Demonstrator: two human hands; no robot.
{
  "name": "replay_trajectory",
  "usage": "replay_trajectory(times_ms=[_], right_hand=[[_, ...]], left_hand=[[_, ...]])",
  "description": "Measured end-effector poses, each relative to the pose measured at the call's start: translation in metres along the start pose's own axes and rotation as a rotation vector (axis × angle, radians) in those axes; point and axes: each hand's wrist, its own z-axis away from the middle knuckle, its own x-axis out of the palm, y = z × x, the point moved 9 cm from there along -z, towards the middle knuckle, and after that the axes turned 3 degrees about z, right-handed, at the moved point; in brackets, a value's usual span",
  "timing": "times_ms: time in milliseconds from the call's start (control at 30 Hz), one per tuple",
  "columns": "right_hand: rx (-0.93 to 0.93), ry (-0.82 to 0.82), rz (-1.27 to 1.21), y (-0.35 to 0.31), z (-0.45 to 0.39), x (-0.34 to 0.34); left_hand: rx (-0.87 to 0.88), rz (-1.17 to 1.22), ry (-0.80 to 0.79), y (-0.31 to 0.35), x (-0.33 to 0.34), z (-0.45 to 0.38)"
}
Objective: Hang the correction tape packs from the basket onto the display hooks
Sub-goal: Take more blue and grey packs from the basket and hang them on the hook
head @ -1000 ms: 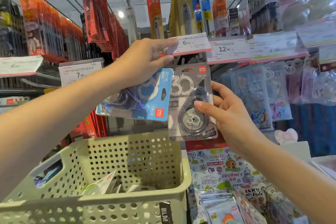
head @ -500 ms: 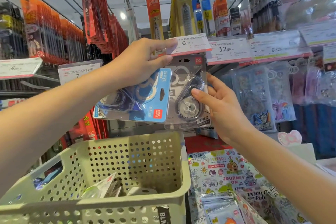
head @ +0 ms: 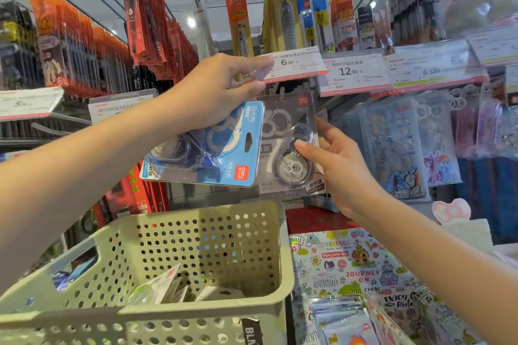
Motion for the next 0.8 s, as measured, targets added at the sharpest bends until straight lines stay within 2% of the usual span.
replay_trajectory(times_ms=[700, 800], right_hand=[[0.069, 0.111, 0.283, 0.044, -0.038, -0.008], [0.073, 0.163, 0.425, 0.039, -0.033, -0.013]], left_hand=[[0.001, 0.037, 0.067, -0.003, 0.004, 0.004], [0.022, 0.049, 0.113, -0.004, 0.006, 0.006]])
